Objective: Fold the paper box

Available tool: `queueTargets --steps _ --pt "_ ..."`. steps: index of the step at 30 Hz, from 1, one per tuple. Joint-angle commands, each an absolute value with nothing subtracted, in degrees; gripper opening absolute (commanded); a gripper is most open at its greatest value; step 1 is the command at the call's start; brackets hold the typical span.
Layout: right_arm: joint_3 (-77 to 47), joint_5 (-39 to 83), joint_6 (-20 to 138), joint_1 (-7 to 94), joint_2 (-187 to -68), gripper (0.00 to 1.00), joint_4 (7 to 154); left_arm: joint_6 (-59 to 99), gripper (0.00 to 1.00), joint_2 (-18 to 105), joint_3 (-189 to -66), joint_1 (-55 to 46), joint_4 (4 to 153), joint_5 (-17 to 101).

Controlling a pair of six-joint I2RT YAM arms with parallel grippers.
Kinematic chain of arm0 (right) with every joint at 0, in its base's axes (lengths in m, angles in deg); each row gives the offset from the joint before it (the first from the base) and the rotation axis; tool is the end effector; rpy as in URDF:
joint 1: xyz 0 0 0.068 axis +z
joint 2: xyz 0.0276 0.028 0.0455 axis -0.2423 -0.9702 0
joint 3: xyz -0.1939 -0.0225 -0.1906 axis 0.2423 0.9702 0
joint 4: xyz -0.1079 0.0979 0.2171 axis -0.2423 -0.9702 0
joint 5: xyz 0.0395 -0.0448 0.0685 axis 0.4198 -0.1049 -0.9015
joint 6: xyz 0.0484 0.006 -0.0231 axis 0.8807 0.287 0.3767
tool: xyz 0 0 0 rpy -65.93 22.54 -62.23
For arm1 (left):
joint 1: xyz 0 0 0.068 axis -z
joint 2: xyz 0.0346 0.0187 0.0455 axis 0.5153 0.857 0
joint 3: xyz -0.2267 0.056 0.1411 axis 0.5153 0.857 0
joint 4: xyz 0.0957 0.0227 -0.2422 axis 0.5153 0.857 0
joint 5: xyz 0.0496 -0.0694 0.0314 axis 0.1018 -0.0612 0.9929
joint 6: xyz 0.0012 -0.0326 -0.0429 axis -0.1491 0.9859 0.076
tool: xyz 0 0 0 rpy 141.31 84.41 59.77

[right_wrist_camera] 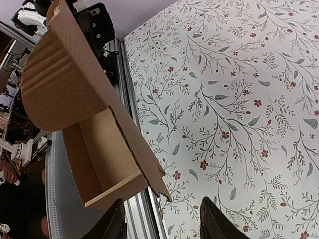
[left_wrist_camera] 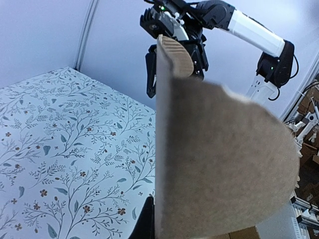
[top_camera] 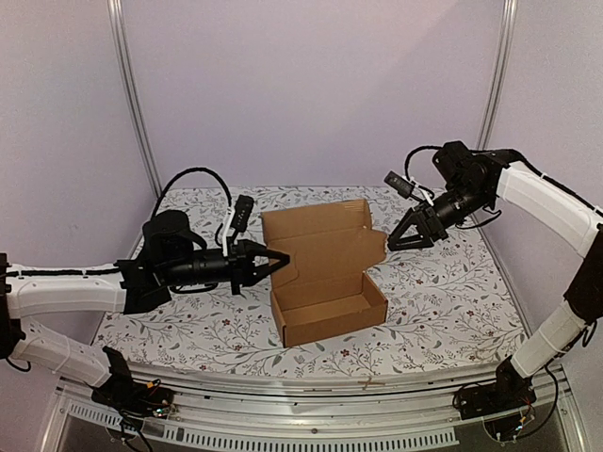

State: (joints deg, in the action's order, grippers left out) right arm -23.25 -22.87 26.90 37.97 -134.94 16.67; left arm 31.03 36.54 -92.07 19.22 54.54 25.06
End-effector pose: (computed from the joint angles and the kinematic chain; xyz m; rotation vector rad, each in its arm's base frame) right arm 0.2600 0.1463 0.3269 -1.2533 2.1914 1.2298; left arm 0.1609 -0.2172 0.2698 0.7889 1.6644 -1.2890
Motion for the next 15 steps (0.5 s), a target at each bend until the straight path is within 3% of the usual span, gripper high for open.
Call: queueTargets --steps 1,5,12,15 --pt "-23.6 -27.2 27.4 39.8 -136.2 0.47 18.5 34.3 0.0 36.7 -91.9 19.2 51.0 27.8" --pt "-24.0 -26.5 27.4 42.6 -137.2 0.38 18.6 36.0 0.0 37.4 -91.8 19.2 49.7 29.0" --pt "-22.9 -17.8 35.2 45.1 -135.2 0.02 26.1 37.2 0.0 38.0 -91.6 19.3 50.3 36.1" --pt "-21.8 -8.3 40.1 47.0 -133.6 0.0 29.7 38.2 0.0 39.0 -91.5 19.8 49.0 38.2"
